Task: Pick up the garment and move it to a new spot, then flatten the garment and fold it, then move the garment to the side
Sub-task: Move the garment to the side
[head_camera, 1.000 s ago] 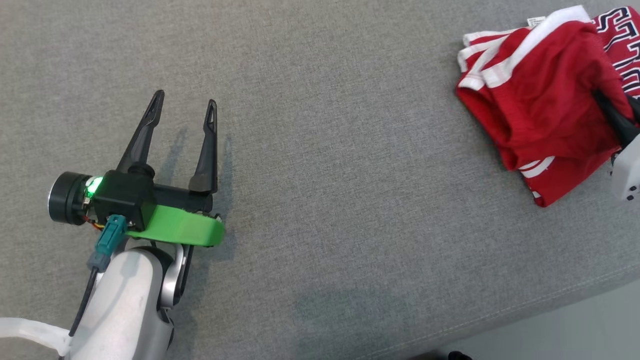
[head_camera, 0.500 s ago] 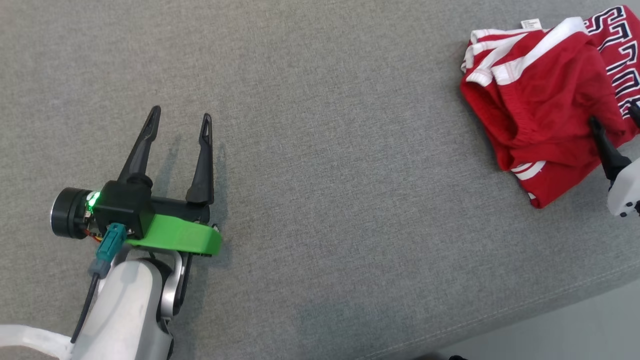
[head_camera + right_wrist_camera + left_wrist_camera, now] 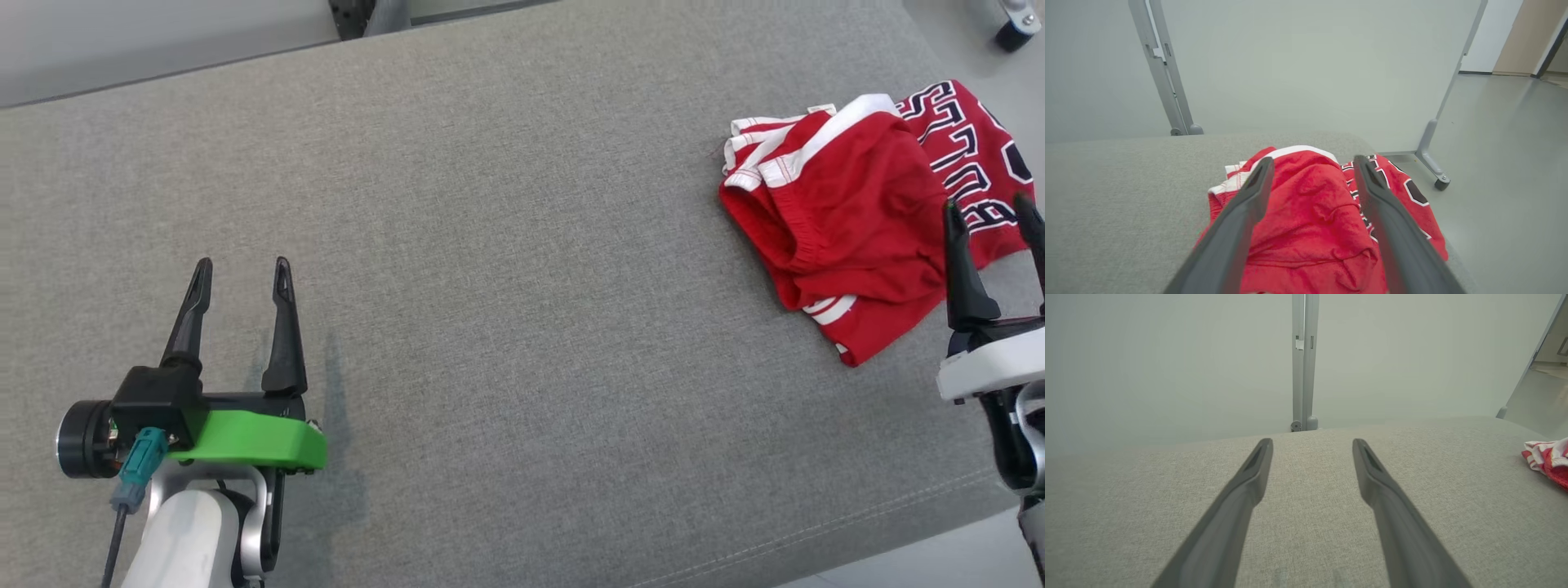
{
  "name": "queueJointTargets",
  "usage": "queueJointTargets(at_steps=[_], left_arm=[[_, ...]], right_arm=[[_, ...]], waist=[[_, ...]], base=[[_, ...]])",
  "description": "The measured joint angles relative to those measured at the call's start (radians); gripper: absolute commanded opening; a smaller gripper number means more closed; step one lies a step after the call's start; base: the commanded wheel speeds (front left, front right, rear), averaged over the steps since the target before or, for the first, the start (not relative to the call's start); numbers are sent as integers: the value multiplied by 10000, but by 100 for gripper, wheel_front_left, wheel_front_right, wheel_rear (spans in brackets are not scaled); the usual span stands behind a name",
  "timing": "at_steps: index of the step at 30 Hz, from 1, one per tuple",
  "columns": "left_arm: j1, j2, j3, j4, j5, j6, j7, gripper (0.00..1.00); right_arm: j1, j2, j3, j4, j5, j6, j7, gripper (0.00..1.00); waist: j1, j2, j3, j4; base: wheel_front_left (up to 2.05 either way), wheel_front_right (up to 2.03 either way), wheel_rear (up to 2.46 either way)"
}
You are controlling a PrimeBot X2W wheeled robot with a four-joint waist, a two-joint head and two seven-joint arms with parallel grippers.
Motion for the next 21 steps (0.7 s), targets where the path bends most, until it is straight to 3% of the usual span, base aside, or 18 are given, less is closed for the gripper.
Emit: queueJointTargets(at_steps=[7,13,21], left_arm=[[364,184,261,-113,-138,174,8,100],[700,263,286,-134,-247,174,-4,100],[1289,347,46,-102,-284,90,90,100]], right_arm=[[628,1831,-731,-1578,-1459,-2,-2,100],[750,2303,-341,-1622,-1797,-2,10,100],[1330,2368,-366,-1463,-2052,-2,201,100]], waist=[[0,0,-514,690],[0,0,-878,1240],[0,0,-1653,1564]], base=[[0,0,0],[0,0,0],[0,0,0]])
